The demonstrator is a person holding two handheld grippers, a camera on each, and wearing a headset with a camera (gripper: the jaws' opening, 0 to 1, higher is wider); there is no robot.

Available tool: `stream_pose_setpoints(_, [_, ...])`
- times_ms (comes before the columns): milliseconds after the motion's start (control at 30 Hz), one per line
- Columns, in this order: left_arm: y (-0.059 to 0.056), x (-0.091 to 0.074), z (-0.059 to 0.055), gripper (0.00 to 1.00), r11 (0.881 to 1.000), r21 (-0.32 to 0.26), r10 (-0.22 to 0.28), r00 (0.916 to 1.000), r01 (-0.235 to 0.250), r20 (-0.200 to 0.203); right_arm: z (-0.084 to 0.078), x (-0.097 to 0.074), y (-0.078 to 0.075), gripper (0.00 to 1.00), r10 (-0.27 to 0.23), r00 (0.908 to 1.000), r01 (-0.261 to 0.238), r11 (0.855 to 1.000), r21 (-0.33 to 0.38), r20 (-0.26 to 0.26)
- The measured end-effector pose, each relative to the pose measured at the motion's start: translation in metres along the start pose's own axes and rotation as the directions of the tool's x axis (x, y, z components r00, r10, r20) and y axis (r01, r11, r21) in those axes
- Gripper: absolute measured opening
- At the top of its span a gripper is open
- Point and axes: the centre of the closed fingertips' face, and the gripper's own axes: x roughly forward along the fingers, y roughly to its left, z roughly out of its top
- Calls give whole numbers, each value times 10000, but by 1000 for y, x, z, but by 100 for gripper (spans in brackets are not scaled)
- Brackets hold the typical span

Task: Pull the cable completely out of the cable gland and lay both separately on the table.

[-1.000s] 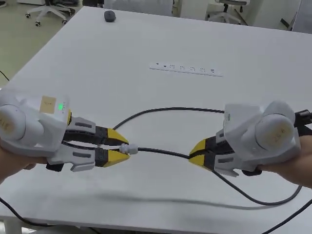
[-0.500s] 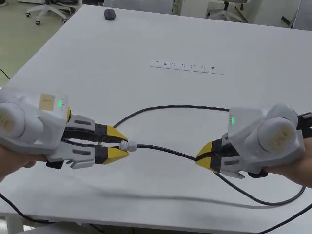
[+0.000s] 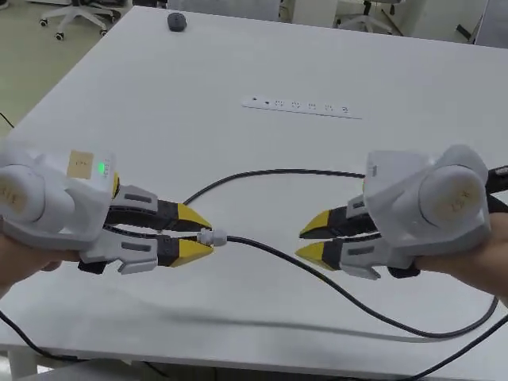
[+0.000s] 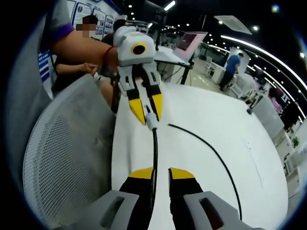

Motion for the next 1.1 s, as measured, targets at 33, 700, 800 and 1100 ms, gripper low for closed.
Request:
stream_pose_setpoints(33, [0,2,0,15,10000,59,-23,10000,24,-31,9,6,1,5,-31,10000,33,9997,-244,56])
stream_pose_setpoints(700, [-7,5,3,15,9994,289,-203,9998,205,-54,12,26,9,0,436,9979,-483,9935,-1030,-475])
stream_pose_setpoints(800, [-7,6,3,15,9993,304,-215,9998,217,-55,20,25,14,0,706,9974,-712,9954,-644,-121])
stream_pose_setpoints(1100, [-6,7,6,15,9992,325,-240,9997,239,32,18,35,13,0,632,9971,-673,9925,-1021,-428])
